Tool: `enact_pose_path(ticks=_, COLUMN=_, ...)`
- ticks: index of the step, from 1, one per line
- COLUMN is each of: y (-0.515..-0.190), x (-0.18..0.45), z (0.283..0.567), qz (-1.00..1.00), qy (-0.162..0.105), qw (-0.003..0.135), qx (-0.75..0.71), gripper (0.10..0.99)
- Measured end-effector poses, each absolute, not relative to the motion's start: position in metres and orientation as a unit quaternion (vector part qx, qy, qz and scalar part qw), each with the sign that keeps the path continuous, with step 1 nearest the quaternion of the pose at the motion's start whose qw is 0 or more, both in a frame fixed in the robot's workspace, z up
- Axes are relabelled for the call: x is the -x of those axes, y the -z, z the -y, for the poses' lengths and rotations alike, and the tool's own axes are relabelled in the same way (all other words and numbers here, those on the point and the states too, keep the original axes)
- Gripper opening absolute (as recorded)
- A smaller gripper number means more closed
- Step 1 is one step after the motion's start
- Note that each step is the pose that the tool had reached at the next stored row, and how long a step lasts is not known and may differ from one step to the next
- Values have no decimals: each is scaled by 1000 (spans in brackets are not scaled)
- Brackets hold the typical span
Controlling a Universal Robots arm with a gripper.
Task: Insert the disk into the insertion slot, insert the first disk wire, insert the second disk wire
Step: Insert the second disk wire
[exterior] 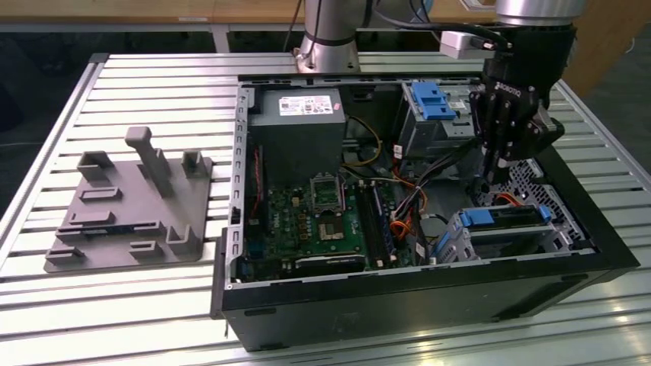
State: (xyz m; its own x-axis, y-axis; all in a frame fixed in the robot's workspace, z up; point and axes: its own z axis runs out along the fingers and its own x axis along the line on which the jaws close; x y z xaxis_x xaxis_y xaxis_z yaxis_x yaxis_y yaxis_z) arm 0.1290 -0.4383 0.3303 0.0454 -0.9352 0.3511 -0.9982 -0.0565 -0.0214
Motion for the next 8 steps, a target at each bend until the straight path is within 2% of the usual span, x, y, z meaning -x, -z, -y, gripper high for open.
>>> enact_pose_path(ticks=8, y=-329, x=-129, z=438, qz=676, qy=-143, qw=121, qx=-713, gripper=208)
